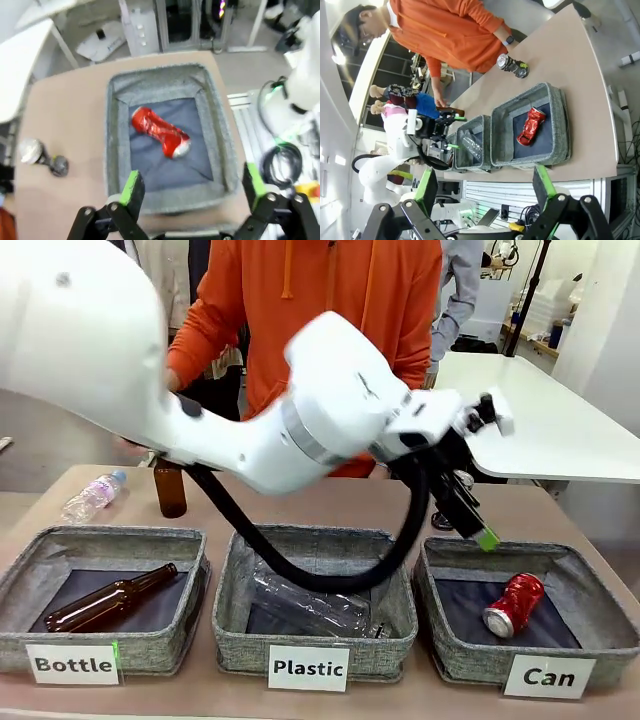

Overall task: Sort the can waste into the basket.
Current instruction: Pick up the can waste from the table and place it in the right Fabric basket.

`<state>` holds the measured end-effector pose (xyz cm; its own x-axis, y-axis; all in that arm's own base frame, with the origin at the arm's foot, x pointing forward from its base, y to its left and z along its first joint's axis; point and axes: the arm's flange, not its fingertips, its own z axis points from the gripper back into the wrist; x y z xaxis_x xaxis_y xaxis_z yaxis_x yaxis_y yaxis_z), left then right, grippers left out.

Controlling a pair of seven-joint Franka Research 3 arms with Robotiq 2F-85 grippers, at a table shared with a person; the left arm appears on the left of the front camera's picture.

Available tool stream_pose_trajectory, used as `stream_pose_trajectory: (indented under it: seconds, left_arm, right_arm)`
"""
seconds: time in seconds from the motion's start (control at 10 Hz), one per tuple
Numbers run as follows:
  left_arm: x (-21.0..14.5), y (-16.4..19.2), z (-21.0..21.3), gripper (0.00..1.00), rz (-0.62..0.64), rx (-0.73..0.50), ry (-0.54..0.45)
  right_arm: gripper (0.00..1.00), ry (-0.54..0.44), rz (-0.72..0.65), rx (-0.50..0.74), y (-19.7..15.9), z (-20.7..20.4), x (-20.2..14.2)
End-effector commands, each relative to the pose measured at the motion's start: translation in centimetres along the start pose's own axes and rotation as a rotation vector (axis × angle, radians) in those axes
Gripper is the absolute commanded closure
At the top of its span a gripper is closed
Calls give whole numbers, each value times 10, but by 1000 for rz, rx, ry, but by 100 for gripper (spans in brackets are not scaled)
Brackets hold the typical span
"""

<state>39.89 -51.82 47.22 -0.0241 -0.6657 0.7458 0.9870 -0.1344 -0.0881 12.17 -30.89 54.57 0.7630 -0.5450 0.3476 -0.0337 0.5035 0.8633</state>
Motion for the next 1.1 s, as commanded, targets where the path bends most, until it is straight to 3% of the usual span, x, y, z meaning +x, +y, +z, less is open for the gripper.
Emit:
stream_pose_trajectory:
  seconds: [0.0,0.2,0.6,0.8,1.0]
  left_arm:
    - [-15,-33,84,0,137,-11,-14]
    - [-21,-44,132,0,159,36,-102]
    - [-44,-45,167,0,159,47,-136]
    - [-77,-46,232,0,262,-33,-87]
    - [-124,-77,311,0,303,-97,-174]
  right_arm:
    - [0,35,-18,3,2,-18,5]
    - [0,69,-9,-25,9,-33,5]
    - [0,115,11,-57,19,-52,-2]
    - [0,118,-3,-43,18,-55,-1]
    - [0,142,-40,-68,9,-66,5]
